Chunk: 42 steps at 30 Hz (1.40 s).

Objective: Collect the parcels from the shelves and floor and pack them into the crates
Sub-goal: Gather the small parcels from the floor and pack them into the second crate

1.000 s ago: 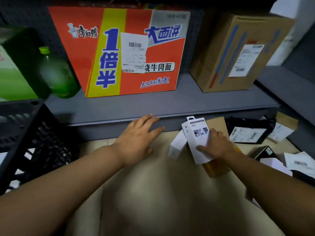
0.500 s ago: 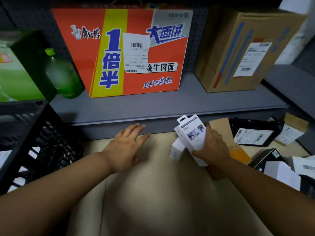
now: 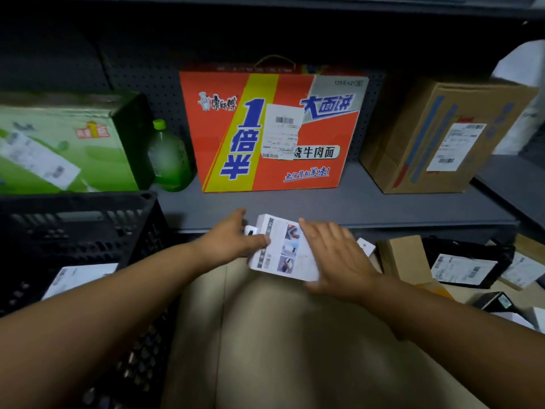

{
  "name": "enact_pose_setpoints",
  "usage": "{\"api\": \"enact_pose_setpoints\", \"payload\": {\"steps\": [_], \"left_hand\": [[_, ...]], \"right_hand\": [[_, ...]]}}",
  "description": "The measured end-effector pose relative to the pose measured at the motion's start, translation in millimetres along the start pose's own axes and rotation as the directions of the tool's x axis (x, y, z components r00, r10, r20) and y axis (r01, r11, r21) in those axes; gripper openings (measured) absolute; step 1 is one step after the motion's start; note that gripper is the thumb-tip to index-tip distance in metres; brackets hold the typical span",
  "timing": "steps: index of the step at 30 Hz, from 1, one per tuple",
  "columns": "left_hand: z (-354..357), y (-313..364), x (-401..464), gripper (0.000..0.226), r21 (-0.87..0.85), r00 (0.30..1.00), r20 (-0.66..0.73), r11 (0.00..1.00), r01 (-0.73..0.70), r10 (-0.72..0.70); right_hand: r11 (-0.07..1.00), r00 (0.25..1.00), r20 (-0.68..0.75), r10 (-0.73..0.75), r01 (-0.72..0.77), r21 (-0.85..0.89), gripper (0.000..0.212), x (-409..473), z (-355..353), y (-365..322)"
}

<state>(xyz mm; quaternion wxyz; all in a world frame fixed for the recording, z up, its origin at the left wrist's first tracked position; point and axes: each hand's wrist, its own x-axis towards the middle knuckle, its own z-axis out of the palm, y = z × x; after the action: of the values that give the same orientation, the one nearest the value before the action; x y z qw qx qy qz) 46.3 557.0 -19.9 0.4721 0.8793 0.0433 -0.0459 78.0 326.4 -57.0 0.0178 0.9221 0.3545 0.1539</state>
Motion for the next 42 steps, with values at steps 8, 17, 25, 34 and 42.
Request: {"api": "enact_pose_setpoints", "payload": {"steps": [8,17,25,34,42], "left_hand": [[-91,-17,-35,0.026,-0.338,0.998,-0.051,0.941,0.007,-0.026],[-147,-25,-62,0.05,-0.146,0.956,-0.255,0.971,-0.188,0.147],[-175,-40,-73,0.061,0.003,0.909,-0.359,0.974,-0.228,0.214],[-197,-59,-82,0.093,0.077,0.936,-0.308,0.985,-0.152,0.168],[-217,-74,-86,0.109,0.79,0.94,-0.205,0.613,-0.004,0.271]], "right_hand": [[0.954,0.997,0.072,0.017,-0.038,0.297,0.108,71,-40,-52],[0.155,0.706,0.498,0.504,-0.641,0.752,0.048,130,-61,-98],[-0.232,0.724,0.49,0.485,-0.434,0.871,0.027,141,-70,-130],[-0.403,0.775,0.541,0.327,-0.404,0.821,0.058,154,-78,-176],[-0.35,0.86,0.449,0.24,-0.355,0.867,0.076,161,-69,-223]]}}
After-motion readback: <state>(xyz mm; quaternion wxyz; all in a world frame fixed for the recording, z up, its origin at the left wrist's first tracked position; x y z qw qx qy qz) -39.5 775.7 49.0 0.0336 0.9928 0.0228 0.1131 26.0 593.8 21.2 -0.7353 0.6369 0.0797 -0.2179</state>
